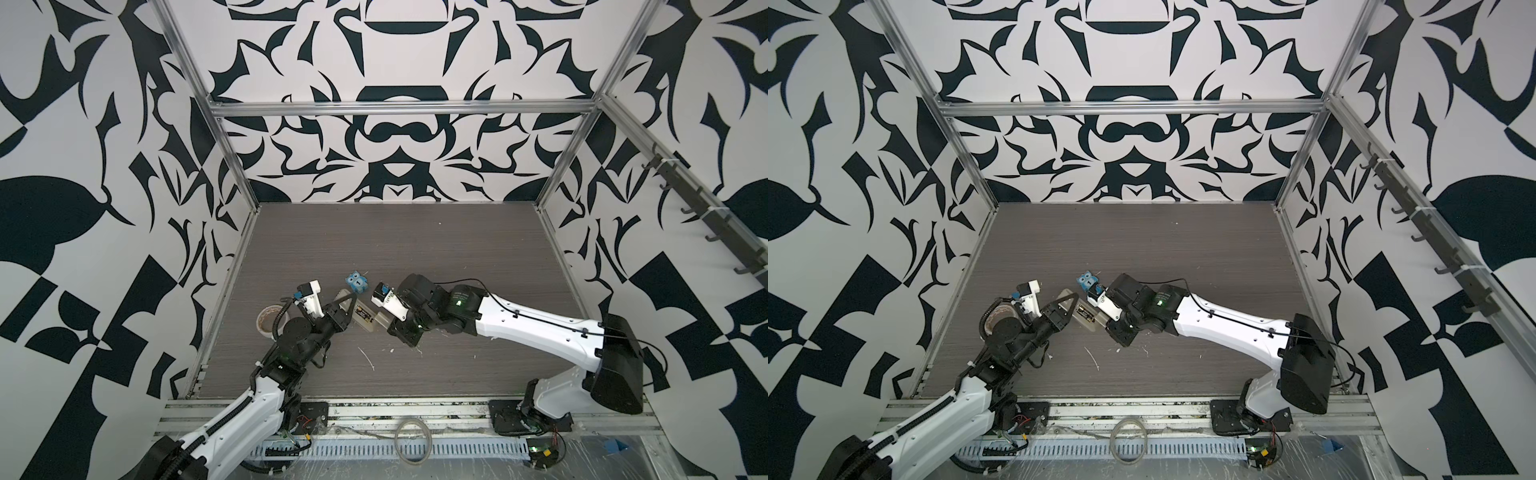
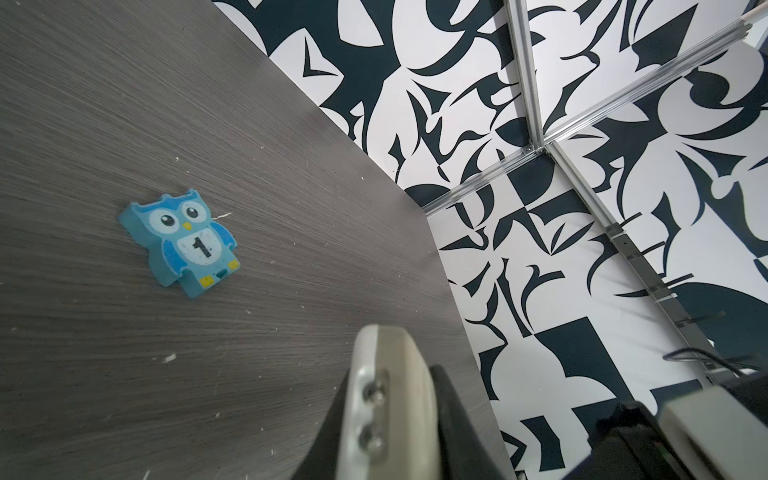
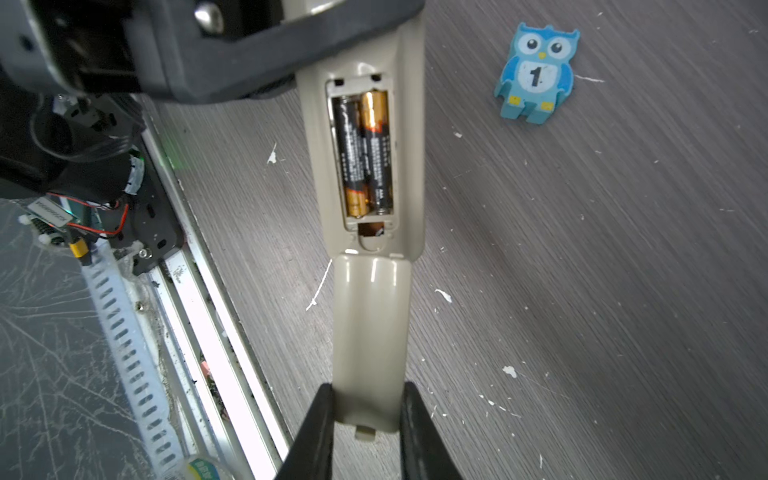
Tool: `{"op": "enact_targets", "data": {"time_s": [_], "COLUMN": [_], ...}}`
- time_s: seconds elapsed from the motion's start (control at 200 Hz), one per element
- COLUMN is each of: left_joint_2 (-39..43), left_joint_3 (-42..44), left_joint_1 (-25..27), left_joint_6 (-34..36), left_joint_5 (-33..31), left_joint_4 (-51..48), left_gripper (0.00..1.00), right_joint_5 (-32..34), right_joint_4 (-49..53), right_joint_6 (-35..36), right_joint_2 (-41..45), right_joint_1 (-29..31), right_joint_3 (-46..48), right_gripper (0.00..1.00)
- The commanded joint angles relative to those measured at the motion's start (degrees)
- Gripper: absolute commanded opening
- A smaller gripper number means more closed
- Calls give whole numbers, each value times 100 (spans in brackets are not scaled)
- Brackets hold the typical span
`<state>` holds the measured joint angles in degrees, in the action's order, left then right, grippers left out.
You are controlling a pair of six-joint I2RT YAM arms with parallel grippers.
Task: Load the batteries into the remote control
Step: 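Lift the cover and carry it toward the remote in the left gripper, then lower the cover onto the battery compartment and slide it toward the remote's end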
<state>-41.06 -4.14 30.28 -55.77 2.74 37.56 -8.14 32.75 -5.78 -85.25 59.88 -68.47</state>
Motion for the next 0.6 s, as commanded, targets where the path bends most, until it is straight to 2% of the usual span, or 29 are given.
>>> {"op": "enact_targets", "data": {"time_s": [0.0,0.245,0.6], "left_joint_2": [-57,-336,-394], "left_joint_3": [99,151,213], "left_joint_1": [8,5,4], "left_joint_6": [-76,-84,-31], "left_joint_5": [61,230,364], "left_joint_4": [505,923,1025], "left_gripper": [0,0,0], "right_joint_5": [-132,-214,-275], "right_joint_4": [-127,-201,-14], "right_joint_6": [80,164,147], "right_joint_2": [-55,-315,-696], "right_joint_1": [50,59,59], "right_joint_3": [-310,-608,-923], "right_gripper": [10,8,6]}}
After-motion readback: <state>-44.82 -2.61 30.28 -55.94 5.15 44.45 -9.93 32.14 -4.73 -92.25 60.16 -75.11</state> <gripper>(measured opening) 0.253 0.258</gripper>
